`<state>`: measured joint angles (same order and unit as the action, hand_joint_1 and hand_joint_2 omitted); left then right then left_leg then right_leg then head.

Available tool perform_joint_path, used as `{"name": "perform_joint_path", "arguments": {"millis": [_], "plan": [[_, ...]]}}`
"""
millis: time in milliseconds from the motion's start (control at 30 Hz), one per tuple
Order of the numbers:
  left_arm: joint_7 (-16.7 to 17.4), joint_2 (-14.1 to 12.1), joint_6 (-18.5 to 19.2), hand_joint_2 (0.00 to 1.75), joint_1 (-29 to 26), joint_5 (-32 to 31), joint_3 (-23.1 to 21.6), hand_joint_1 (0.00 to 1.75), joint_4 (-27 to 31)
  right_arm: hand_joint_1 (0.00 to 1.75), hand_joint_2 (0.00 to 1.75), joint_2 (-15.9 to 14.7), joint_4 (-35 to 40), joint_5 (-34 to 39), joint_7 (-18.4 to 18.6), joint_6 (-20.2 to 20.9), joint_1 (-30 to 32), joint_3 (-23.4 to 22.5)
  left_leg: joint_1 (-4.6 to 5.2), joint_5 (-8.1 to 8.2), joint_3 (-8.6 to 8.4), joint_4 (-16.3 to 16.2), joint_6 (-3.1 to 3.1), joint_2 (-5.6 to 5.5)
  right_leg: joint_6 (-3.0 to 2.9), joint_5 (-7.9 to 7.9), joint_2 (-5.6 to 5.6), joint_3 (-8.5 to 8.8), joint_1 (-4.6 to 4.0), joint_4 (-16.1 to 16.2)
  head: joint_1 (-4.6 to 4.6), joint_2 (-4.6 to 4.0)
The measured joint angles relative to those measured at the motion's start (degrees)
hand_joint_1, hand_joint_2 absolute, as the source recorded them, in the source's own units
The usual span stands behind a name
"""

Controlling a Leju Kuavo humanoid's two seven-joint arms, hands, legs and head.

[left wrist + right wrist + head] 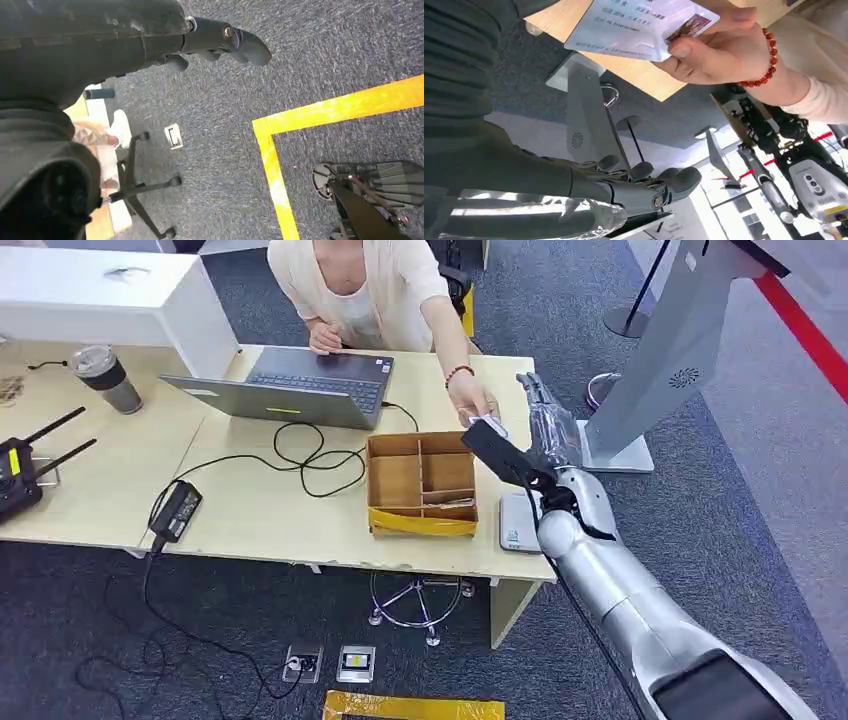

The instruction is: Pass the card to the sensor for recognition and then transmit it.

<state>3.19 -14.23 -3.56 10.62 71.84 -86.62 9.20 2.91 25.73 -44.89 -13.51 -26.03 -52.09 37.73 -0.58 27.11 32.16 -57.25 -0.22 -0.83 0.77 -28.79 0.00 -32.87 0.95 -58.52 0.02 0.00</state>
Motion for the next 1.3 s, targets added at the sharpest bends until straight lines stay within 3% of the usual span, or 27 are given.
{"name": "perform_joint_path", "arguments": {"millis": [133, 167, 1300], "plan": [[0.2, 0.0, -0.1, 0.00, 0.0, 0.2, -0.2, 0.00, 0.0, 0.03, 1.75, 0.6, -0.5, 0.0, -0.2, 0.4, -0.2, 0.1, 0.00, 0.00, 0.00, 0.0, 0.00, 0.00, 0.00, 0.00, 0.02, 0.00, 0.00, 0.0, 0.02, 0.00], [0.2, 0.0, -0.2, 0.00, 0.0, 0.2, -0.2, 0.00, 0.0, 1.75, 1.75, 0.7, -0.6, 0.0, -0.3, 0.5, -0.2, 0.1, 0.00, 0.00, -0.01, 0.0, 0.00, 0.00, 0.00, 0.00, 0.03, 0.01, 0.00, 0.0, 0.00, 0.00], [1.2, 0.0, -0.8, 0.00, -0.1, 1.7, -0.4, 0.00, 0.0, 1.75, 1.75, 2.8, -0.9, -0.6, -0.5, 2.7, -1.1, -0.2, 0.00, 0.00, -0.01, 0.0, 0.00, 0.01, 0.00, 0.00, 0.03, 0.01, 0.00, 0.0, 0.02, 0.00]]}}
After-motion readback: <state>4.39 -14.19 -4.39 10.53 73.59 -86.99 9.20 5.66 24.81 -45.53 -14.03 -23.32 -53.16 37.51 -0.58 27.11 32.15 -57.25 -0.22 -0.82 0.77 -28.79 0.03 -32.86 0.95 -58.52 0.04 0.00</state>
